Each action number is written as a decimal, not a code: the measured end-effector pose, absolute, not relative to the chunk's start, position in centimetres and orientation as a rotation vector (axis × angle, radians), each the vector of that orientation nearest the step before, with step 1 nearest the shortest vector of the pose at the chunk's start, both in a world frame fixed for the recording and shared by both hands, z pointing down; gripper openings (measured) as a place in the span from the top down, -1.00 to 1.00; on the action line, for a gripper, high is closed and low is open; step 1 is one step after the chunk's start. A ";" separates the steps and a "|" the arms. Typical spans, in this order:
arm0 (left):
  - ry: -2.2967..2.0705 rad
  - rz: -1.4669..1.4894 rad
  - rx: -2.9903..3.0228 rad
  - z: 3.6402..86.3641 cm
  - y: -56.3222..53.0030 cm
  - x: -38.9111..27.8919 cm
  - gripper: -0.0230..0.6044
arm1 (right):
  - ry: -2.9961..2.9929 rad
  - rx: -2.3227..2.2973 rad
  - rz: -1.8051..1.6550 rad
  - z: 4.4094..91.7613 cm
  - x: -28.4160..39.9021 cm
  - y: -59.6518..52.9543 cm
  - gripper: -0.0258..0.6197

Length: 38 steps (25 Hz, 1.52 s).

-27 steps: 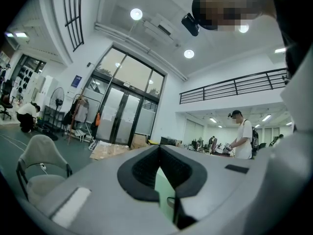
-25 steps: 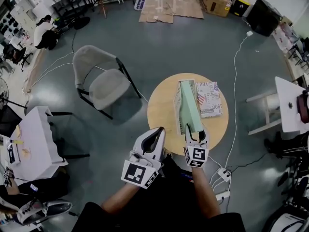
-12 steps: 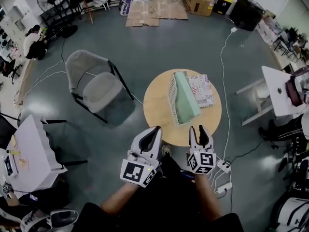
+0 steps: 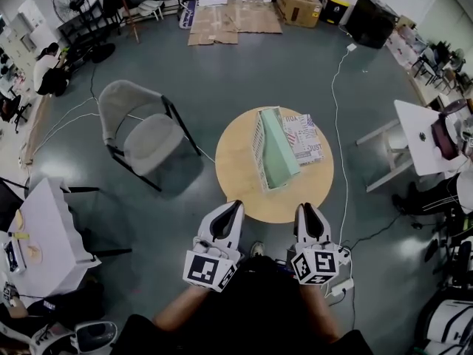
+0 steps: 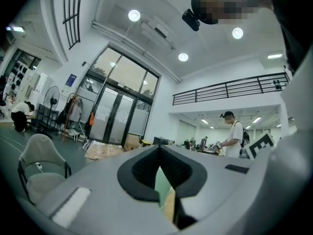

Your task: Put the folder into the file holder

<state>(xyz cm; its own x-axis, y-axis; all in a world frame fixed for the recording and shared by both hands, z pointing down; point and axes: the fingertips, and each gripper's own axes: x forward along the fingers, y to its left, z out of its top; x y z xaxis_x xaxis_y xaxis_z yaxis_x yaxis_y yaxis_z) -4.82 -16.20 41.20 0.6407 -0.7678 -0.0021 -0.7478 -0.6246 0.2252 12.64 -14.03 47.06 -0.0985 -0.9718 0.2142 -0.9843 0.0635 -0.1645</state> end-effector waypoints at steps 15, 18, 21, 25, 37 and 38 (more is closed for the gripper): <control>-1.306 -0.151 2.635 40.6 -15.6 -1.2 0.92 | -2.329 2.017 0.400 45.3 14.9 -11.1 0.91; -1.314 -0.144 2.637 40.6 -15.5 -0.9 0.92 | -2.334 2.020 0.405 45.4 15.3 -11.0 0.93; -1.320 -0.140 2.637 40.6 -15.3 -0.8 0.92 | -2.338 2.022 0.405 45.3 15.5 -10.9 0.93; -1.317 -0.130 2.640 40.7 -15.2 -0.6 0.92 | -2.338 2.020 0.406 45.3 15.6 -10.9 0.93; -1.314 -0.114 2.648 40.9 -15.4 -0.3 0.92 | -2.346 2.017 0.414 45.5 15.4 -11.1 0.93; -1.315 -0.116 2.650 40.8 -15.4 -0.3 0.92 | -2.348 2.017 0.411 45.5 15.4 -11.2 0.93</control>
